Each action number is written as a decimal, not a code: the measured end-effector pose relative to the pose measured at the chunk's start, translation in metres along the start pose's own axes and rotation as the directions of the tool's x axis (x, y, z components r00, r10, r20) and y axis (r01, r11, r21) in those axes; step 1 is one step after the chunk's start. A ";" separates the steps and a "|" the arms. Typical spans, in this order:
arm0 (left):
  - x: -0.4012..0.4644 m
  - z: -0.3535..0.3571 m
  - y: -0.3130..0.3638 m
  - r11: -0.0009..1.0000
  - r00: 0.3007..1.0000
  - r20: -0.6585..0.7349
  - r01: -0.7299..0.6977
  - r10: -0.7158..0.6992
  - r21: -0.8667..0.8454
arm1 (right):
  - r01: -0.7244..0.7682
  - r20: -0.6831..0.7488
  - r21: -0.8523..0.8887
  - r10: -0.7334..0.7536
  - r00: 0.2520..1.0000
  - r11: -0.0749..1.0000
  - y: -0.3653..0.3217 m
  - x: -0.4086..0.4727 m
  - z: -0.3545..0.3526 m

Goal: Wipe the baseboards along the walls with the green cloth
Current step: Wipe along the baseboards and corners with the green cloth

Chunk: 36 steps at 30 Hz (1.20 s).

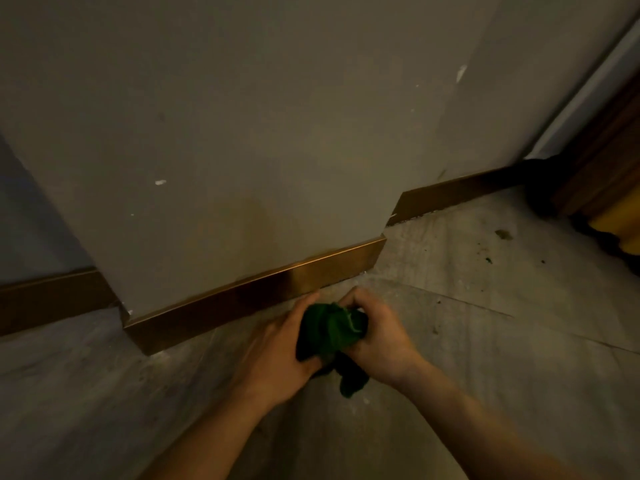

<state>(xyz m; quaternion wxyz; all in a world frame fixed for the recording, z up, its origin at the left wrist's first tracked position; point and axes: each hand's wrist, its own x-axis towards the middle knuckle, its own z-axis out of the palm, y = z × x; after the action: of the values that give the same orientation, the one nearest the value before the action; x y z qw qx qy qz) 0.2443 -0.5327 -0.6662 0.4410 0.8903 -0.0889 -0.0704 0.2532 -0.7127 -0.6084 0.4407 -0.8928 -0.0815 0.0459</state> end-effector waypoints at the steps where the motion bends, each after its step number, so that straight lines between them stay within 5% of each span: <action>1: -0.001 -0.002 0.006 0.999 0.999 -0.021 -0.037 0.038 0.027 | 0.025 0.012 -0.006 -0.025 1.000 1.000 -0.005 -0.004 -0.002; 6: -0.008 -0.027 0.033 0.960 0.983 -0.141 -0.079 0.120 0.269 | 0.044 0.199 0.045 -0.052 0.979 0.998 -0.024 -0.017 -0.017; 8: -0.009 -0.036 0.044 0.934 0.978 -0.143 -0.095 0.153 0.344 | 0.083 0.157 0.077 -0.094 0.983 0.994 -0.029 -0.020 -0.020; 11: -0.009 -0.048 0.061 0.890 0.976 -0.103 -0.129 0.192 0.437 | 0.240 0.043 -0.118 -0.237 0.971 0.964 -0.033 -0.017 -0.026; 18: 0.003 -0.049 0.106 0.761 0.972 -0.049 -0.149 0.231 0.631 | 0.437 0.117 -0.498 -0.441 0.890 0.749 -0.022 -0.015 -0.055; 25: 0.018 -0.031 0.157 0.678 0.982 0.099 -0.184 0.162 0.712 | 0.413 0.167 -0.516 -0.385 0.908 0.750 -0.014 -0.026 -0.108; 36: 0.008 -0.046 0.293 0.727 0.981 0.193 -0.124 -0.012 0.676 | 0.228 0.178 -0.400 -0.169 0.970 0.888 -0.076 -0.067 -0.214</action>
<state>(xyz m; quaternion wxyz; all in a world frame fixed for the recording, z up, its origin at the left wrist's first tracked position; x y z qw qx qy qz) 0.2335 -0.6729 -0.4052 0.0737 0.9764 -0.1760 -0.1012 0.2120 -0.8471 -0.4175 0.2353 -0.9478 -0.2105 0.0437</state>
